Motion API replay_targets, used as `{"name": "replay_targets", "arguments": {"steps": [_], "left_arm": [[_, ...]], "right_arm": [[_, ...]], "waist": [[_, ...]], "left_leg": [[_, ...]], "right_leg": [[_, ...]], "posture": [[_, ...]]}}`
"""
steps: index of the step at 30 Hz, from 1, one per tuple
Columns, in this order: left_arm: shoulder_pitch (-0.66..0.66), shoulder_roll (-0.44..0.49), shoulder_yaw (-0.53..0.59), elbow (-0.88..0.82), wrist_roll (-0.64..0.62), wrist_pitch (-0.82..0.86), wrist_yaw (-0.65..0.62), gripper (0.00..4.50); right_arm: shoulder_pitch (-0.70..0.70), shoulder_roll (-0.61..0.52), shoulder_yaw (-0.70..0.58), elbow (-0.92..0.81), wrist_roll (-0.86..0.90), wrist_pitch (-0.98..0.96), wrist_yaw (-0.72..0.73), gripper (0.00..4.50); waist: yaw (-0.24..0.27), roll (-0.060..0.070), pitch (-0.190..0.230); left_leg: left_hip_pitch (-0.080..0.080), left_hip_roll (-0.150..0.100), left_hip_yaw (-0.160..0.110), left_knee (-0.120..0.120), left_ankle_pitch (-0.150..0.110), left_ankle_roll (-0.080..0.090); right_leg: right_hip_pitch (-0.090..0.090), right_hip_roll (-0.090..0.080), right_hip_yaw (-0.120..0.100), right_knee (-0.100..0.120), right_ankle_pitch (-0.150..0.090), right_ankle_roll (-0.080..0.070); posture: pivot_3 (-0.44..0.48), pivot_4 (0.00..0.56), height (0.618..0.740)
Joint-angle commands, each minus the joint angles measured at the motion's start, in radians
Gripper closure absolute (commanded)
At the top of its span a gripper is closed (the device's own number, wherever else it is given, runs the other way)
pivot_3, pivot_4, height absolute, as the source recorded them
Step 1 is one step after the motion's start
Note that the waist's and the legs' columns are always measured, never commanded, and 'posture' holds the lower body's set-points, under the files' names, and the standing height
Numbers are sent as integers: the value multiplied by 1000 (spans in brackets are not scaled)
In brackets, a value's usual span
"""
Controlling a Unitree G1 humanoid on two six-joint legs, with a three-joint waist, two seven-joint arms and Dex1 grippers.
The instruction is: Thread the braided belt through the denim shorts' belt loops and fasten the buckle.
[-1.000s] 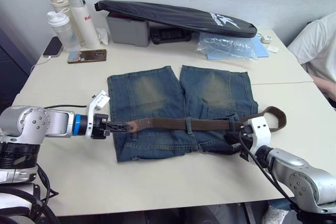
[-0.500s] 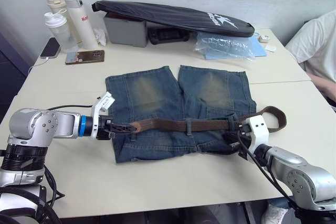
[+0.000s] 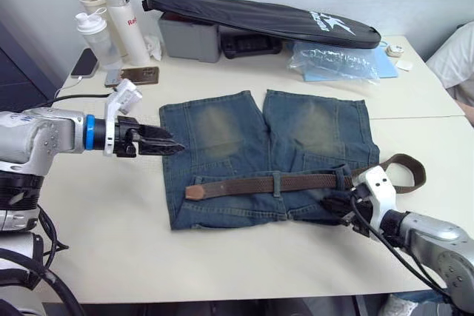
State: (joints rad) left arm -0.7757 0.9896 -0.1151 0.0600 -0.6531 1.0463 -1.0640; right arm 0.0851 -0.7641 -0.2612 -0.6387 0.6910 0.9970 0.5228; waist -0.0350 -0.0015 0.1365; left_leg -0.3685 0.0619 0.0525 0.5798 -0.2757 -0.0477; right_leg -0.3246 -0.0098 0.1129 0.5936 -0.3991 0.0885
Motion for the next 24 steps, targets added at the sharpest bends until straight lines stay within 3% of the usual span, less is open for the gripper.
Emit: {"name": "replay_targets", "arguments": {"steps": [1, 6, 17, 20, 24], "left_arm": [[29, -17, -34, -85, 64, -153, -70, 0], [110, -20, -60, -162, 102, -262, -152, 0], [177, -47, -84, -203, 180, -333, -173, 0], [184, -51, -83, -207, 191, -334, -175, 0], [189, -64, -75, -205, 204, -341, -162, 0]], "right_arm": [[-5, -118, -21, -118, 30, 2, 90, 2319], [-71, -193, 25, -185, 85, 43, 115, 13], [-205, -91, 382, -77, -130, 43, -59, 13], [-223, -92, 436, -38, -206, 7, -68, 888], [-190, -189, 457, 8, -324, -101, -19, 2837]], "waist": [[4, 0, 1], [-1, -6, 4], [3, -7, 5], [3, -6, 5], [6, -5, 4]], "left_leg": [[0, 0, 1, 0, 0, 0], [0, 2, 1, 2, 2, 4], [-1, 1, 3, 3, 3, 9], [-1, 1, 3, 5, 3, 9], [-1, 1, 3, 7, 3, 9]], "right_leg": [[0, 0, 1, -1, 0, 0], [1, 2, 2, -1, 2, 4], [0, 0, 4, 1, 3, 5], [-1, 0, 4, 2, 3, 5], [0, 0, 3, 3, 3, 5]], "posture": [[0, 150, 740], [0, 150, 740], [0, 150, 740], [0, 150, 740], [0, 150, 740]]}}
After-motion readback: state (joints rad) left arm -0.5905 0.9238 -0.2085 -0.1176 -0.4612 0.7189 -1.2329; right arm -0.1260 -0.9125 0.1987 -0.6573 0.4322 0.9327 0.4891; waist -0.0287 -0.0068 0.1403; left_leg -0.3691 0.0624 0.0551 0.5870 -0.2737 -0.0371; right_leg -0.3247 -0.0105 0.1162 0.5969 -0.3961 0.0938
